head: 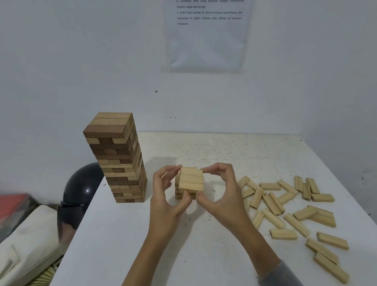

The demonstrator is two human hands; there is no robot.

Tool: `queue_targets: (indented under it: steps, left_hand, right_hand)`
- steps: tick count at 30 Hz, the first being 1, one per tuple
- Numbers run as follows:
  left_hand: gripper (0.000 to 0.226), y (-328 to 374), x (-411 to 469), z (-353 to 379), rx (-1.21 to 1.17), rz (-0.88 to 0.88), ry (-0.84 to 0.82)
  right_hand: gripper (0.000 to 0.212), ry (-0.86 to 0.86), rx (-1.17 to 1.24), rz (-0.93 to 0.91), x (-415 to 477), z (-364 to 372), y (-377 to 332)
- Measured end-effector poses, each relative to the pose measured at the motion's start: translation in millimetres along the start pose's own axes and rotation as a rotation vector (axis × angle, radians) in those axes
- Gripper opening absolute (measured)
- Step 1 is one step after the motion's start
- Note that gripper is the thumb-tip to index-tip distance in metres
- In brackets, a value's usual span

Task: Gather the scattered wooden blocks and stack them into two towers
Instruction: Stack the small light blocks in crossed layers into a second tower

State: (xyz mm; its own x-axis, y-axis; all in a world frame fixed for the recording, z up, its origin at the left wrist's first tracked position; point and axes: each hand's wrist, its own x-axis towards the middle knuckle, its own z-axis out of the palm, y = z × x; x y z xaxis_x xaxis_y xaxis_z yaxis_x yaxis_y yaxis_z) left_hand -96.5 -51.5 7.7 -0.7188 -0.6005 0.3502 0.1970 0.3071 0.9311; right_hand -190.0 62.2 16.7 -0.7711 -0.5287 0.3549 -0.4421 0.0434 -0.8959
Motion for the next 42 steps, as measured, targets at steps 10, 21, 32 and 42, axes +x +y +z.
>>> queue_targets:
  steps: [10,21,32,42]
  left_hand:
    - [0.054,-10,24,1,0.024,-0.079,0.024]
    - [0.053,-13,21,1,0.072,-0.136,-0.007]
    - [0.044,-10,19,15,-0.244,-0.421,0.086]
    - [0.056,0,24,26,-0.365,-0.529,0.093]
  right_hand:
    - [0.050,-0.019,-0.123,0.030,29,17,20]
    - [0.047,-0.014,-0.138,0.051,25,20,22]
    - [0.046,0.039,0.376,0.400,2,43,15]
    - [0.101,-0.025,0.527,0.513,10,74,11]
